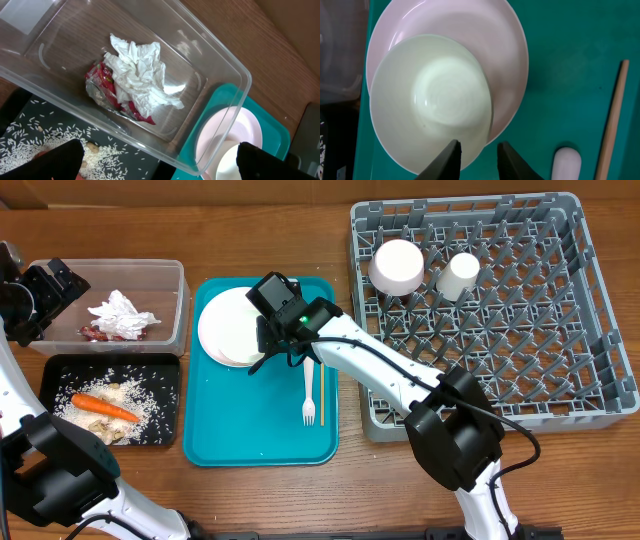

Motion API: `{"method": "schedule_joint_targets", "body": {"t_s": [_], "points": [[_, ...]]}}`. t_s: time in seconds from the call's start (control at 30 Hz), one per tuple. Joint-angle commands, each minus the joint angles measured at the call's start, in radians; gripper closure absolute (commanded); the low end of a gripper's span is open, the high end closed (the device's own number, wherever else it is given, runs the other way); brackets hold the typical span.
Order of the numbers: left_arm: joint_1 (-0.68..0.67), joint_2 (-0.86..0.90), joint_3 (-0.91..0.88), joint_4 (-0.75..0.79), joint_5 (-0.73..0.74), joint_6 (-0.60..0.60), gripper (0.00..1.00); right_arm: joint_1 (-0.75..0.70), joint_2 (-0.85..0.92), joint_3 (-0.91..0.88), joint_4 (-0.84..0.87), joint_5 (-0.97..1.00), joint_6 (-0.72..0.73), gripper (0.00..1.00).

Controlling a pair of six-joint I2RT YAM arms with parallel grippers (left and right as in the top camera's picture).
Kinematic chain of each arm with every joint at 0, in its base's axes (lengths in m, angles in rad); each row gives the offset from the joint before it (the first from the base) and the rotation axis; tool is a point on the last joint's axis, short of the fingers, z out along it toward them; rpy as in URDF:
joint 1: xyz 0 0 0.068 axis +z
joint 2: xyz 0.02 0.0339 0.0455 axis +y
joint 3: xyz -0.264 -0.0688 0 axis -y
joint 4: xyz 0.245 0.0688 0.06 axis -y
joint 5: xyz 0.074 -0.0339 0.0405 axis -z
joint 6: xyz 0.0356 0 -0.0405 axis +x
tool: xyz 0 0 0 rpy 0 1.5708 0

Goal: Sort waste into correct bins and load items into the dishwasher rack

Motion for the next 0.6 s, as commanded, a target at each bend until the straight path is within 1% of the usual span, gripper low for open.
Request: {"method": "schedule_joint_targets", "body": {"t_s": [0.0,0.17,0.57], "points": [[-0.007,0.007,-0.002,0.000,-0.003,-0.009,0.00,-0.001,0.033,-0.005,0.009,0.013,0.019,0.72],[-0.007,0.007,-0.002,0.000,-0.003,-0.009,0.00,-0.001,0.074,-0.005,0.017,-0.002,0.019,0.72],[-0.008,0.007,-0.002,0.000,-0.003,-0.009,0.00,0.000,0.103,-0.006,0.043,-0.002,0.019,0.72]]}}
